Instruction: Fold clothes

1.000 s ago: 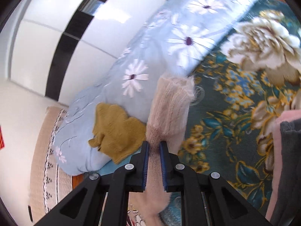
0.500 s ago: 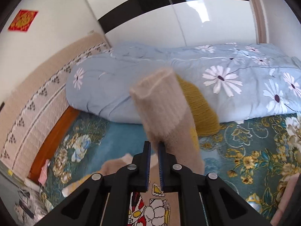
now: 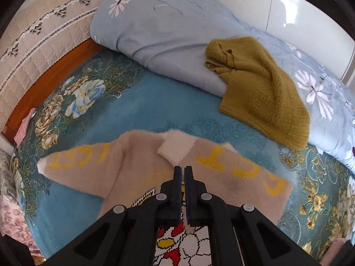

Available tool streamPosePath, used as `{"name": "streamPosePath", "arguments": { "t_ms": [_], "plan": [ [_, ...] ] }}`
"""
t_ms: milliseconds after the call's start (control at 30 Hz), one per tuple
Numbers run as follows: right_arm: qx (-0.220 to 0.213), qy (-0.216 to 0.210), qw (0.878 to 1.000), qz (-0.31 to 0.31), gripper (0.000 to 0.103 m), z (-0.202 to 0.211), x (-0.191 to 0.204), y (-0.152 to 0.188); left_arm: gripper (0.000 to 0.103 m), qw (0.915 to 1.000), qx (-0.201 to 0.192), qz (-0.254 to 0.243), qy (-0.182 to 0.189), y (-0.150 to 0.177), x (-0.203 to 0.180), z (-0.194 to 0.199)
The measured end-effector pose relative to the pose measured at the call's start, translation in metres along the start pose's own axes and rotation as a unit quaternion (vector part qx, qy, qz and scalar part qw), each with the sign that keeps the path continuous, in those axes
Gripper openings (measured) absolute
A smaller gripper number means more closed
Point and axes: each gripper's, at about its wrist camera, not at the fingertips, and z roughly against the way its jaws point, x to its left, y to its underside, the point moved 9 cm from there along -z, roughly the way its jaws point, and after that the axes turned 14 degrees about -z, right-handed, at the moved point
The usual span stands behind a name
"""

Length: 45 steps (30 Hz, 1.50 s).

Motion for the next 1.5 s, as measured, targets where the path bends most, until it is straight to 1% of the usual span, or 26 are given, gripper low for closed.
{"name": "streamPosePath", "arguments": {
  "t_ms": [33,67,100,133,200,300,367,467,633,667,700,767,800,833,867,900,933,1000,1067,1133,1200,1233,1300,1333,1400,1500],
  "plan": [
    [0.001,0.017,1.0,0.006,0.005,-0.006,-0.005,0.0,0.061,1.0,0.003,0.002,0.002,0.001,0.0,-0.002],
    [0.008,0.026,1.0,0.011,0.006,-0.012,-0.009,0.001,0.062,1.0,0.004,0.002,0.003,0.001,0.0,-0.003],
    [0.023,0.029,0.999,0.013,0.017,-0.02,-0.012,0.005,0.063,1.0,0.005,0.002,0.004,0.001,0.0,-0.003],
    [0.037,0.032,0.999,0.016,0.035,-0.028,-0.015,0.01,0.063,1.0,0.007,0.003,0.005,0.001,0.0,-0.005],
    [0.05,0.047,0.997,0.029,0.05,-0.042,-0.02,0.019,0.063,0.9999,0.01,0.007,0.006,0.001,0.002,-0.006],
    [0.062,0.074,0.993,0.06,0.05,-0.061,-0.024,0.032,0.064,0.9998,0.013,0.014,0.008,0.001,0.005,-0.009],
    [0.066,0.105,0.987,0.098,0.05,-0.073,-0.025,0.037,0.064,0.9997,0.015,0.018,0.01,0.001,0.007,-0.01],
    [0.061,0.145,0.975,0.159,0.051,-0.088,-0.024,0.042,0.065,0.9995,0.018,0.022,0.01,0.0,0.009,-0.013],
    [0.048,0.205,0.947,0.243,0.051,-0.107,-0.027,0.046,0.065,0.9993,0.023,0.029,0.008,-0.002,0.015,-0.017],
    [0.045,0.209,0.945,0.249,0.051,-0.109,-0.027,0.045,0.065,0.9992,0.023,0.03,0.007,-0.002,0.016,-0.017],
    [0.041,0.211,0.944,0.251,0.049,-0.109,-0.028,0.044,0.065,0.9992,0.024,0.031,0.006,-0.003,0.017,-0.018],
    [0.033,0.217,0.943,0.249,0.049,-0.11,-0.03,0.041,0.065,0.9991,0.025,0.034,0.005,-0.003,0.018,-0.019],
    [0.03,0.218,0.944,0.246,0.046,-0.11,-0.031,0.04,0.065,0.999,0.026,0.035,0.004,-0.003,0.018,-0.02],
    [0.029,0.219,0.945,0.242,0.036,-0.109,-0.033,0.039,0.065,0.999,0.027,0.036,0.004,-0.003,0.019,-0.021],
    [0.03,0.222,0.946,0.235,0.031,-0.109,-0.036,0.037,0.065,0.999,0.028,0.035,0.002,-0.003,0.019,-0.021],
    [0.032,0.219,0.95,0.221,0.02,-0.108,-0.039,0.034,0.065,0.999,0.028,0.034,0.001,-0.002,0.019,-0.019],
    [0.035,0.212,0.956,0.202,0.014,-0.106,-0.04,0.031,0.065,0.999,0.029,0.033,-0.001,-0.002,0.019,-0.019],
    [0.041,0.196,0.967,0.159,0.012,-0.101,-0.042,0.025,0.065,0.999,0.028,0.033,-0.005,-0.002,0.019,-0.019],
    [0.036,0.161,0.982,0.098,0.011,-0.088,-0.046,0.014,0.065,0.9991,0.027,0.033,-0.006,-0.002,0.019,-0.018],
    [0.013,0.114,0.992,0.046,0.011,-0.068,-0.045,0.001,0.065,0.9992,0.026,0.03,-0.007,-0.001,0.018,-0.018],
    [-0.014,0.067,0.998,0.011,0.011,-0.045,-0.039,-0.011,0.065,0.9992,0.026,0.028,-0.007,-0.001,0.017,-0.018],
    [-0.03,0.044,0.999,0.006,0.011,-0.034,-0.032,-0.014,0.065,0.9993,0.027,0.027,-0.008,-0.001,0.016,-0.018],
    [-0.054,0.011,0.998,0.016,0.011,-0.015,-0.014,-0.014,0.065,0.9993,0.027,0.026,-0.008,0.0,0.016,-0.018],
    [-0.053,-0.004,0.998,0.022,0.011,-0.013,-0.004,-0.01,0.065,0.9992,0.027,0.027,-0.008,0.0,0.016,-0.018],
    [-0.039,-0.012,0.998,0.043,0.011,-0.018,0.013,0.005,0.065,0.9993,0.027,0.026,-0.009,0.0,0.016,-0.017],
    [-0.005,-0.002,0.997,0.077,0.011,-0.042,0.033,0.034,0.065,0.9994,0.025,0.023,-0.011,0.0,0.015,-0.016]
  ]
}}
